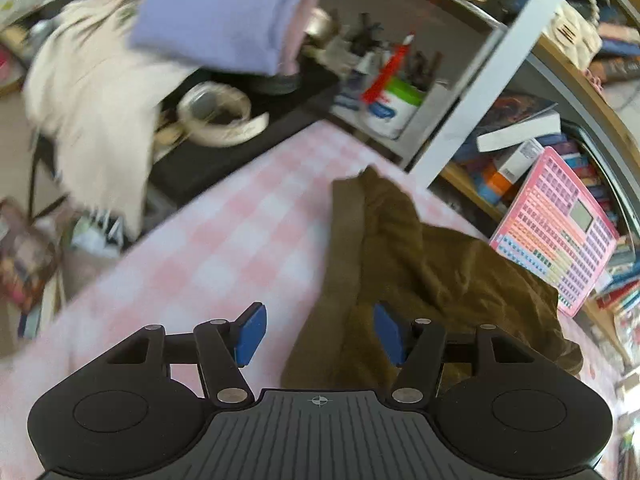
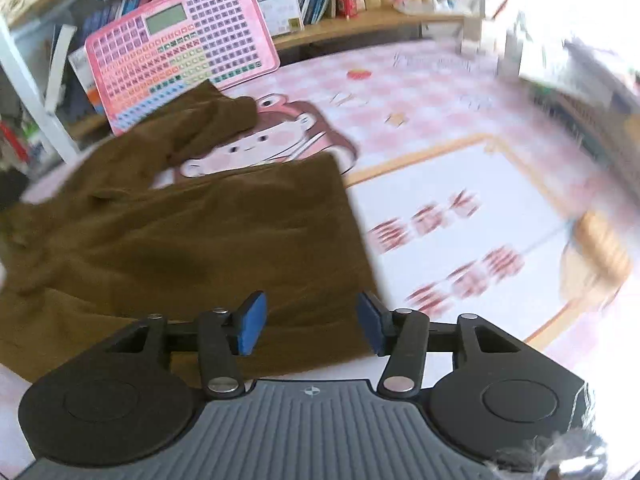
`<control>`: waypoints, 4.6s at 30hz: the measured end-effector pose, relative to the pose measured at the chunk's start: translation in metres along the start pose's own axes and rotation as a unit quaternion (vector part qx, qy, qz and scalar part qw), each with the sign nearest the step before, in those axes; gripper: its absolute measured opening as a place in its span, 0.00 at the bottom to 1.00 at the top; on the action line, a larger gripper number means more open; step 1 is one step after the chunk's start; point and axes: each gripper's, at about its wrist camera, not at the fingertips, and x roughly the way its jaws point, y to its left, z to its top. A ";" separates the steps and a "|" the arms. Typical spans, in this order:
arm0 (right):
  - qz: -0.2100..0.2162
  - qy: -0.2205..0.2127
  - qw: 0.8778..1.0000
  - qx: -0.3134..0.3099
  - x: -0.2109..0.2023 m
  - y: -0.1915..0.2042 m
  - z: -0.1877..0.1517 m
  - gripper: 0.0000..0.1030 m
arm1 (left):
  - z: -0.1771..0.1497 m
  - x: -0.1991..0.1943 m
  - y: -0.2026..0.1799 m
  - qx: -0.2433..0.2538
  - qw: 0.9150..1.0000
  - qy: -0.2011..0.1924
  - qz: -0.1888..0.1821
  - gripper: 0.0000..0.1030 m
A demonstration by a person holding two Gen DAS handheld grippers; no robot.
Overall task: Fold clothes
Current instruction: 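Grasp the garment's hem edge with the right tool, then grasp the waistband with the left tool while the right tool holds the hem, then pull the garment flat across the mat and open both tools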
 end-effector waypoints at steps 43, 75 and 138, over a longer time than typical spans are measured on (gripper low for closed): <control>0.026 0.019 0.991 -0.130 0.015 -0.070 -0.004 0.08 | -0.109 -0.037 -0.001 -0.163 0.986 0.040 -0.022 0.60; 0.010 0.014 0.989 -0.144 0.008 -0.066 -0.020 0.10 | -0.113 -0.014 0.020 -0.281 0.955 0.049 -0.081 0.60; -0.025 0.004 0.994 -0.111 0.003 -0.044 -0.029 0.13 | -0.068 -0.081 0.004 0.032 0.994 -0.051 -0.088 0.47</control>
